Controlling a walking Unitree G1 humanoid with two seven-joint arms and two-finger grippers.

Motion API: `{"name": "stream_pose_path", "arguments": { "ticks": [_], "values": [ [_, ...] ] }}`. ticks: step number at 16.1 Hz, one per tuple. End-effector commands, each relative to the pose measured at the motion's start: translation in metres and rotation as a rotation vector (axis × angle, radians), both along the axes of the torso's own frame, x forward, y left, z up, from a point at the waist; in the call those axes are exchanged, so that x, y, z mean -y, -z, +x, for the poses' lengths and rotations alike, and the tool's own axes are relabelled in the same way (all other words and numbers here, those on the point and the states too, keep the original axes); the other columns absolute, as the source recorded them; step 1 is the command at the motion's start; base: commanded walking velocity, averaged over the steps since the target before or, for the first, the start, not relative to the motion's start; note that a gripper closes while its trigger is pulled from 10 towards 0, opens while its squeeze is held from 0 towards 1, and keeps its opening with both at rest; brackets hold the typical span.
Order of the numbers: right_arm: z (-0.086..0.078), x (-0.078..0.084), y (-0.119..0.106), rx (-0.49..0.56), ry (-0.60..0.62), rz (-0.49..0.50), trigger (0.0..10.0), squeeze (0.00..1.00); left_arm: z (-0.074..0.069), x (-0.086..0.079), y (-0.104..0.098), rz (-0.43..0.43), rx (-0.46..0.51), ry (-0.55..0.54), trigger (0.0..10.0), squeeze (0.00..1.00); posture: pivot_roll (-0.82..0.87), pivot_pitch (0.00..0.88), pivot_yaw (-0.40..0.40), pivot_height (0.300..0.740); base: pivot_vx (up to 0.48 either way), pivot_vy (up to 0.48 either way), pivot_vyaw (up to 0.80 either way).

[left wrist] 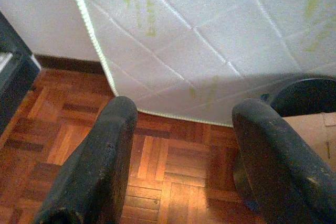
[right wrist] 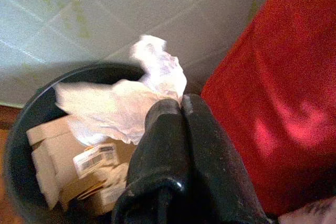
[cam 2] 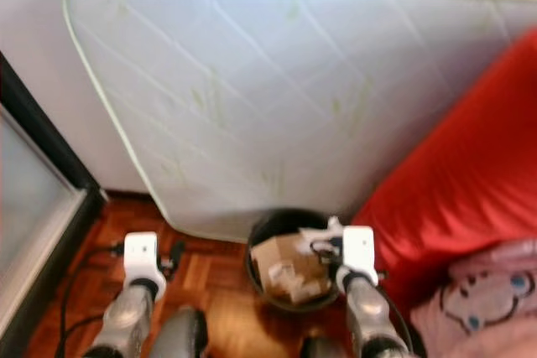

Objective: Clean up the room

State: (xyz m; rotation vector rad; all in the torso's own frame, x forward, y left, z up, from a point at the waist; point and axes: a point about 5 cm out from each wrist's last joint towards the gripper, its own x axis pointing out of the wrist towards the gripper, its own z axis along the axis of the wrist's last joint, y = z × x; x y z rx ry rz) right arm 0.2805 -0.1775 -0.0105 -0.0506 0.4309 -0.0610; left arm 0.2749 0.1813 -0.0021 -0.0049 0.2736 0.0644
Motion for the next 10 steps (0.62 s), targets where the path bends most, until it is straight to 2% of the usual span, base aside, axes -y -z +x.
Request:
{"name": "stream_pose_path", "arguments": {
  "ticks": [1, 7, 10],
  "values": [
    [0.003, -0.011, -0.001, -0.010, -0.027, -0.002, 10.0, 0.00, -0.003, -0.006, 0.002, 0.000, -0.008, -0.009, 10.0, 0.00, 0.01, 0.110, -0.014, 0.617, 0.000, 0.000, 0.00],
    [0.004, -0.015, 0.001, -0.046, -0.069, -0.013, 10.0, 0.00, -0.002, -0.002, 0.001, -0.012, -0.004, 0.011, 10.0, 0.00, 0.01, 0.120, -0.015, 0.617, 0.000, 0.000, 0.00],
    [0.010, -0.028, -0.001, -0.083, -0.163, -0.060, 10.0, 0.00, -0.002, 0.000, 0.001, -0.017, 0.001, 0.019, 10.0, 0.00, 0.02, 0.139, -0.013, 0.617, 0.000, 0.000, 0.00]
  ]
}}
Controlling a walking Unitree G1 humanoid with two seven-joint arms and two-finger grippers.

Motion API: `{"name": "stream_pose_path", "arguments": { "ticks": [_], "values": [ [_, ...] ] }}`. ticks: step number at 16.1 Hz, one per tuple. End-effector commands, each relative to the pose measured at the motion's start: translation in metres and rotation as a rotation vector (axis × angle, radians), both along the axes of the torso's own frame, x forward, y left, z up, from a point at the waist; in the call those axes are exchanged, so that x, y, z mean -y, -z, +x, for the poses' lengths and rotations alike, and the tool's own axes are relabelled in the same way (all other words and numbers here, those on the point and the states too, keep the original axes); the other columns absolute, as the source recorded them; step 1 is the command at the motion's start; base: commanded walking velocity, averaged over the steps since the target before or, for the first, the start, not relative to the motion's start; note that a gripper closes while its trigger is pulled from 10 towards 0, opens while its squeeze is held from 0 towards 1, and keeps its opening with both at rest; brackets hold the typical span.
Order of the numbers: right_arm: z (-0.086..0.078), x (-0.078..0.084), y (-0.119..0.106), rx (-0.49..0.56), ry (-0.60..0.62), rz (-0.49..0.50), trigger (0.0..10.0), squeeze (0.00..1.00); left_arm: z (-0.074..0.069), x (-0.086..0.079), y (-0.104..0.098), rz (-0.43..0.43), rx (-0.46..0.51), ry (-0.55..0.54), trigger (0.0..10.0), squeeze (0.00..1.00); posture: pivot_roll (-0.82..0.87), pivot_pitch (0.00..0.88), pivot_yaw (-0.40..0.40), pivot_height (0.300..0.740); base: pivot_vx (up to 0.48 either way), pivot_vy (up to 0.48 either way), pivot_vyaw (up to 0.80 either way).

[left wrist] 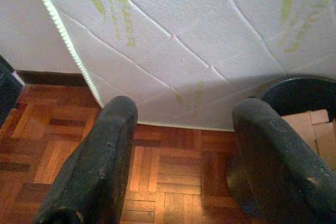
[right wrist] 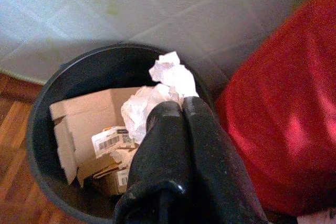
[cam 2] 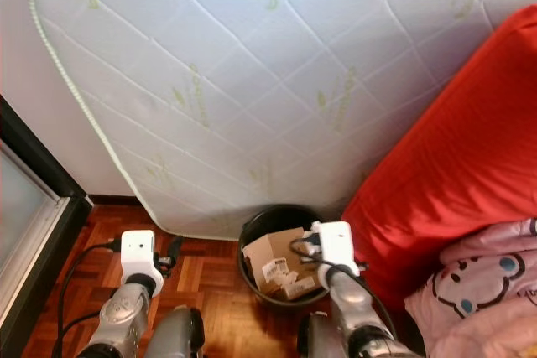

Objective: Clean up the room

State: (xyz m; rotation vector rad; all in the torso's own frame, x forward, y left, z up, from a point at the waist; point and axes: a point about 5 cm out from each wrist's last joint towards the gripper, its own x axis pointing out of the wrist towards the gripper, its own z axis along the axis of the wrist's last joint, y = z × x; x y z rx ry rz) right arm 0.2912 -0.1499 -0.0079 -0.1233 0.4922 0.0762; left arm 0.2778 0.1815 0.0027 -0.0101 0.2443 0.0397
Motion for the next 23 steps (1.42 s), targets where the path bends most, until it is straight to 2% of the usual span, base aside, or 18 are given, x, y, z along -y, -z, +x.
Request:
{"name": "stream_pose_path", "arguments": {
  "ticks": [1, 5, 11, 12, 13, 14, 23],
  "values": [
    [0.008, -0.007, -0.007, 0.010, -0.023, 0.009, 10.0, 0.00, -0.004, 0.001, 0.003, -0.010, -0.013, 0.003, 10.0, 0.00, 0.03, 0.152, -0.009, 0.617, 0.000, 0.000, 0.00],
    [0.022, -0.013, -0.022, 0.067, -0.017, 0.052, 10.0, 0.00, -0.004, 0.003, 0.001, -0.014, 0.013, 0.014, 10.0, 0.00, 0.04, 0.176, -0.005, 0.617, 0.000, 0.000, 0.00],
    [0.038, -0.004, -0.039, 0.110, 0.041, 0.042, 10.0, 0.00, -0.007, 0.007, -0.003, -0.008, 0.061, 0.044, 10.0, 0.00, 0.05, 0.221, -0.003, 0.617, 0.000, 0.000, 0.00],
    [0.039, -0.003, -0.040, 0.115, 0.042, 0.037, 10.0, 0.50, -0.008, 0.007, -0.003, -0.008, 0.062, 0.045, 10.0, 0.00, 0.06, 0.223, -0.003, 0.617, 0.000, 0.000, 0.00],
    [0.039, -0.002, -0.040, 0.119, 0.042, 0.028, 10.0, 0.87, -0.008, 0.007, -0.003, -0.008, 0.061, 0.046, 10.0, 0.00, 0.06, 0.229, -0.003, 0.617, 0.000, 0.000, 0.00],
    [0.039, -0.003, -0.041, 0.122, 0.037, 0.027, 10.0, 1.00, -0.009, 0.006, -0.003, -0.009, 0.062, 0.045, 10.0, 0.00, 0.06, 0.229, -0.003, 0.617, 0.000, 0.000, 0.00],
    [0.034, -0.003, -0.035, 0.104, -0.001, -0.019, 10.0, 1.00, -0.009, 0.007, -0.002, -0.010, 0.047, 0.052, 10.0, 0.00, 0.06, 0.217, -0.003, 0.617, 0.000, 0.000, 0.00]
  ]
}}
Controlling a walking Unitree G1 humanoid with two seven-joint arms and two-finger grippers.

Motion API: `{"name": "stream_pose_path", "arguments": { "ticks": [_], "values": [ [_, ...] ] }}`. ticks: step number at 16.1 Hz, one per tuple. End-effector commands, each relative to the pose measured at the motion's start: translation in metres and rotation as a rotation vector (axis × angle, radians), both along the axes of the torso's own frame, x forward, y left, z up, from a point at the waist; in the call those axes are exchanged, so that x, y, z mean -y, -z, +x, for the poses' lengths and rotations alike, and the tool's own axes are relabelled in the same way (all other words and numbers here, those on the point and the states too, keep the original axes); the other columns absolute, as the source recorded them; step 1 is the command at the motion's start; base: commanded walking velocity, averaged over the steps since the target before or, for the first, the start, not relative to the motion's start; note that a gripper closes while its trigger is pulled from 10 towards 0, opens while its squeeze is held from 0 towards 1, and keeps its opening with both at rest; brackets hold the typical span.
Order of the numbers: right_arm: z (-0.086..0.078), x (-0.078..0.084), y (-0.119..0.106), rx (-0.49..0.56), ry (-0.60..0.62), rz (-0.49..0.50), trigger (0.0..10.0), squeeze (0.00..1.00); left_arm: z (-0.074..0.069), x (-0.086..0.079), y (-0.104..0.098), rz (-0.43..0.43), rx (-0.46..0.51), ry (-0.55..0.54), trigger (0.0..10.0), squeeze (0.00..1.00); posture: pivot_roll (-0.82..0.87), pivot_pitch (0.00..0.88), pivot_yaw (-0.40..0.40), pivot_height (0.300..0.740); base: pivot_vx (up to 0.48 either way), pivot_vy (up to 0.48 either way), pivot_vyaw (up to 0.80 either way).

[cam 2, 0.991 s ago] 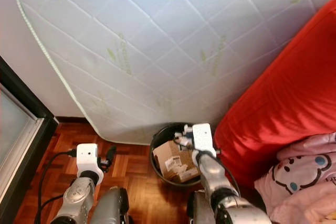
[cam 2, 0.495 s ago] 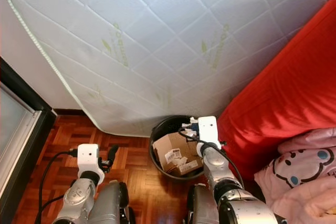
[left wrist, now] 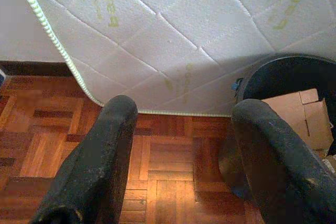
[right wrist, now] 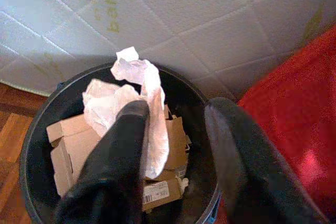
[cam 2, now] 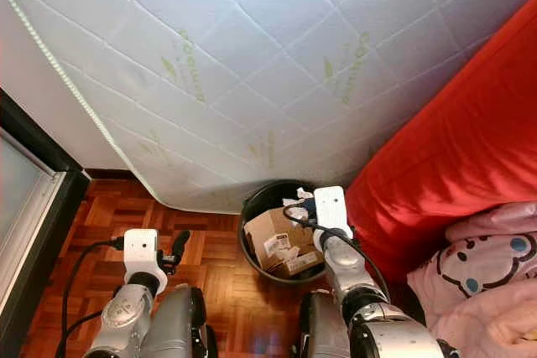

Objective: Clean up the room

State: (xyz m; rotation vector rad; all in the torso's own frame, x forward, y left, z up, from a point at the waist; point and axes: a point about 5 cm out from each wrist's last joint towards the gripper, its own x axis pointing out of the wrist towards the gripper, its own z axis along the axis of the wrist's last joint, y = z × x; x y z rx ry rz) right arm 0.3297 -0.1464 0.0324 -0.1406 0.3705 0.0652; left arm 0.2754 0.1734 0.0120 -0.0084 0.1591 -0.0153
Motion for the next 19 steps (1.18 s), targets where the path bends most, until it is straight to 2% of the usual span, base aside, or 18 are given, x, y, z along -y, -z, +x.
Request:
{"name": "stream_pose_path", "arguments": {
  "ticks": [1, 4, 8, 10, 18, 19],
  "values": [
    [-0.005, -0.001, 0.006, -0.021, -0.007, -0.011, 10.0, 1.00, -0.006, -0.001, 0.007, -0.007, -0.039, -0.001, 10.0, 0.00, 0.06, 0.217, -0.003, 0.617, 0.000, 0.000, 0.00],
    [-0.005, -0.001, 0.006, -0.028, -0.006, -0.014, 10.0, 1.00, -0.006, -0.001, 0.007, -0.007, -0.039, -0.001, 10.0, 0.00, 0.06, 0.210, -0.006, 0.617, 0.000, 0.000, 0.00],
    [-0.011, 0.001, 0.017, -0.116, -0.017, -0.073, 10.0, 1.00, -0.004, 0.001, 0.007, -0.009, -0.041, -0.001, 10.0, 0.00, 0.06, 0.200, -0.010, 0.617, 0.000, 0.000, 0.00],
    [-0.013, 0.002, 0.020, -0.140, -0.004, -0.062, 10.0, 1.00, -0.003, 0.001, 0.006, -0.011, -0.040, -0.001, 10.0, 0.00, 0.06, 0.198, -0.012, 0.617, 0.000, 0.000, 0.00],
    [-0.018, 0.011, 0.028, -0.246, 0.224, 0.245, 10.0, 1.00, -0.002, 0.002, 0.006, -0.014, -0.044, -0.001, 10.0, 0.00, 0.07, 0.196, -0.014, 0.617, 0.000, 0.000, 0.00],
    [-0.018, 0.011, 0.028, -0.246, 0.224, 0.245, 10.0, 1.00, -0.002, 0.002, 0.006, -0.014, -0.044, -0.001, 10.0, 0.00, 0.07, 0.196, -0.014, 0.617, 0.000, 0.000, 0.00]
  ]
}}
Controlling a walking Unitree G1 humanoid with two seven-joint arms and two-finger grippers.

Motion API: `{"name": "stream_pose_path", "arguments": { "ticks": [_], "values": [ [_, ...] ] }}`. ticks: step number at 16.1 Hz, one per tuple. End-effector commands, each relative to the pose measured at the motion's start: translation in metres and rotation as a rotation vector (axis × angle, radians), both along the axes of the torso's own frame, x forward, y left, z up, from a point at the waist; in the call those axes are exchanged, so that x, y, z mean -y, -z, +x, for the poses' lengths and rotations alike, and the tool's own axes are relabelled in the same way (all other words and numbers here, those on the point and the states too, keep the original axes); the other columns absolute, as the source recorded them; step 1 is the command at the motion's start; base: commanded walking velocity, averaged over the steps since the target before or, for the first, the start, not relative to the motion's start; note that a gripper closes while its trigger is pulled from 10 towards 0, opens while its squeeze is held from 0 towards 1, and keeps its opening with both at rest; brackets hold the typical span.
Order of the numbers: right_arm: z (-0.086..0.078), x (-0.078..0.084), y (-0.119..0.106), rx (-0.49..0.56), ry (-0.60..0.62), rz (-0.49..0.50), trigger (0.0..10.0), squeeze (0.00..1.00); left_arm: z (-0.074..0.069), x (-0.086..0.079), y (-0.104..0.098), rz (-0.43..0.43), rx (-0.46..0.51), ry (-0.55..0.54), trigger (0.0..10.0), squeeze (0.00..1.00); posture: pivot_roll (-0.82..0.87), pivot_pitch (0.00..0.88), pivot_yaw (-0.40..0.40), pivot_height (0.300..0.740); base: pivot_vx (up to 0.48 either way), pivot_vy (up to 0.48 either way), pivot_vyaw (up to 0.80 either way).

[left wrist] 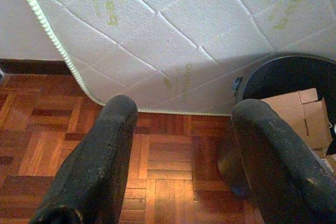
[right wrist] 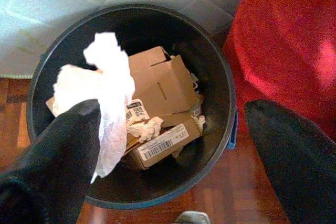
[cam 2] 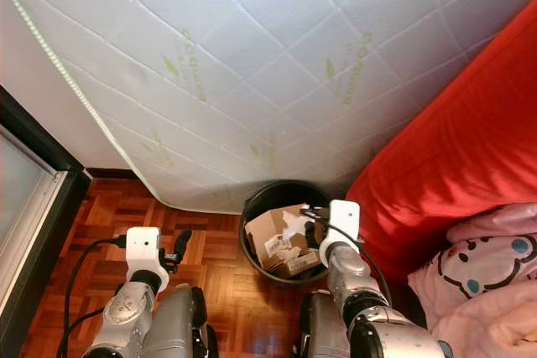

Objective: Clean up the room

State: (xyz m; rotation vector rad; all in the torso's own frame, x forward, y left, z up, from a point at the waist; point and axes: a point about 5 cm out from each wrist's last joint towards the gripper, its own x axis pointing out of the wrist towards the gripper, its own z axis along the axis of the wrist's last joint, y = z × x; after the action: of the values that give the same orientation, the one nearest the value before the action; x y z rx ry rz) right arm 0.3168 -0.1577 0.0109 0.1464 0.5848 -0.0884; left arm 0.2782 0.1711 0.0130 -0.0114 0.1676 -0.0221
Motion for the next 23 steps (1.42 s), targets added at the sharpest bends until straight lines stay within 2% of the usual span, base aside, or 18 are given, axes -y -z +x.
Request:
{"name": "stream_pose_path", "arguments": {
  "ticks": [1, 3, 6, 7, 8, 10, 12, 13, 14, 15, 16, 17, 18, 19, 20, 21, 22, 23],
  "values": [
    [-0.006, 0.001, 0.007, -0.042, 0.056, 0.069, 10.0, 1.00, -0.004, -0.001, 0.007, -0.010, -0.037, -0.007, 10.0, 0.00, 0.07, 0.196, -0.012, 0.617, 0.000, 0.000, 0.00],
    [-0.005, 0.003, 0.005, -0.030, 0.089, 0.101, 10.0, 1.00, -0.004, -0.001, 0.006, -0.009, -0.036, -0.006, 10.0, 0.00, 0.07, 0.195, -0.012, 0.617, 0.000, 0.000, 0.00],
    [0.006, 0.001, -0.010, 0.095, -0.102, -0.183, 10.0, 1.00, -0.002, -0.001, 0.005, -0.008, -0.036, -0.006, 10.0, 0.00, 0.06, 0.191, -0.012, 0.617, 0.000, 0.000, 0.00],
    [0.008, -0.002, -0.012, 0.115, -0.117, -0.187, 10.0, 1.00, -0.002, -0.001, 0.005, -0.009, -0.035, -0.006, 10.0, 0.00, 0.06, 0.191, -0.012, 0.617, 0.000, 0.000, 0.00],
    [0.010, -0.004, -0.015, 0.135, -0.109, -0.140, 10.0, 1.00, -0.001, 0.000, 0.005, -0.009, -0.034, -0.005, 10.0, 0.00, 0.06, 0.189, -0.012, 0.617, 0.000, 0.000, 0.00],
    [0.002, -0.004, -0.002, 0.028, -0.097, -0.117, 10.0, 1.00, -0.001, 0.000, 0.004, -0.010, -0.034, -0.005, 10.0, 0.00, 0.07, 0.188, -0.014, 0.617, 0.000, 0.000, 0.00],
    [-0.003, 0.002, 0.002, -0.003, -0.061, -0.134, 10.0, 1.00, 0.000, 0.000, 0.004, -0.010, -0.033, -0.006, 10.0, 0.00, 0.07, 0.188, -0.014, 0.617, 0.000, 0.000, 0.00],
    [0.000, 0.005, -0.002, 0.039, -0.044, -0.156, 10.0, 1.00, 0.000, 0.000, 0.004, -0.010, -0.033, -0.006, 10.0, 0.00, 0.07, 0.188, -0.014, 0.617, 0.000, 0.000, 0.00],
    [0.011, 0.004, -0.018, 0.169, -0.039, -0.156, 10.0, 1.00, 0.000, 0.000, 0.004, -0.010, -0.032, -0.007, 10.0, 0.00, 0.07, 0.188, -0.014, 0.617, 0.000, 0.000, 0.00],
    [0.011, 0.004, -0.018, 0.169, -0.039, -0.156, 10.0, 1.00, 0.000, 0.000, 0.004, -0.010, -0.032, -0.007, 10.0, 0.00, 0.07, 0.188, -0.014, 0.617, 0.000, 0.000, 0.00],
    [0.017, 0.001, -0.029, 0.251, -0.065, -0.181, 10.0, 1.00, 0.000, 0.000, 0.004, -0.011, -0.031, -0.007, 10.0, 0.00, 0.06, 0.190, -0.014, 0.617, 0.000, 0.000, 0.00],
    [0.013, 0.000, -0.022, 0.195, -0.082, -0.187, 10.0, 1.00, 0.000, 0.000, 0.004, -0.011, -0.032, -0.006, 10.0, 0.00, 0.06, 0.189, -0.014, 0.617, 0.000, 0.000, 0.00],
    [0.003, 0.001, -0.005, 0.063, -0.108, -0.231, 10.0, 1.00, 0.000, 0.000, 0.004, -0.012, -0.033, -0.005, 10.0, 0.00, 0.06, 0.189, -0.014, 0.617, 0.000, 0.000, 0.00],
    [-0.006, 0.004, 0.006, -0.018, -0.104, -0.229, 10.0, 1.00, 0.000, 0.000, 0.004, -0.012, -0.033, -0.004, 10.0, 0.00, 0.06, 0.190, -0.016, 0.617, 0.000, 0.000, 0.00],
    [-0.006, 0.009, 0.004, 0.021, -0.007, -0.141, 10.0, 1.00, 0.000, 0.000, 0.004, -0.012, -0.033, -0.005, 10.0, 0.00, 0.07, 0.191, -0.016, 0.617, 0.000, 0.000, 0.00],
    [-0.003, 0.010, -0.001, 0.069, 0.019, -0.114, 10.0, 1.00, 0.000, 0.000, 0.004, -0.012, -0.033, -0.006, 10.0, 0.00, 0.07, 0.194, -0.014, 0.617, 0.000, 0.000, 0.00],
    [0.007, 0.008, -0.015, 0.176, 0.022, -0.115, 10.0, 1.00, 0.000, 0.000, 0.004, -0.011, -0.033, -0.007, 10.0, 0.00, 0.06, 0.194, -0.013, 0.617, 0.000, 0.000, 0.00],
    [0.010, 0.007, -0.020, 0.202, 0.010, -0.132, 10.0, 0.00, 0.000, 0.000, 0.005, -0.011, -0.035, -0.006, 10.0, 0.00, 0.06, 0.193, -0.012, 0.617, 0.000, 0.000, 0.00]
  ]
}}
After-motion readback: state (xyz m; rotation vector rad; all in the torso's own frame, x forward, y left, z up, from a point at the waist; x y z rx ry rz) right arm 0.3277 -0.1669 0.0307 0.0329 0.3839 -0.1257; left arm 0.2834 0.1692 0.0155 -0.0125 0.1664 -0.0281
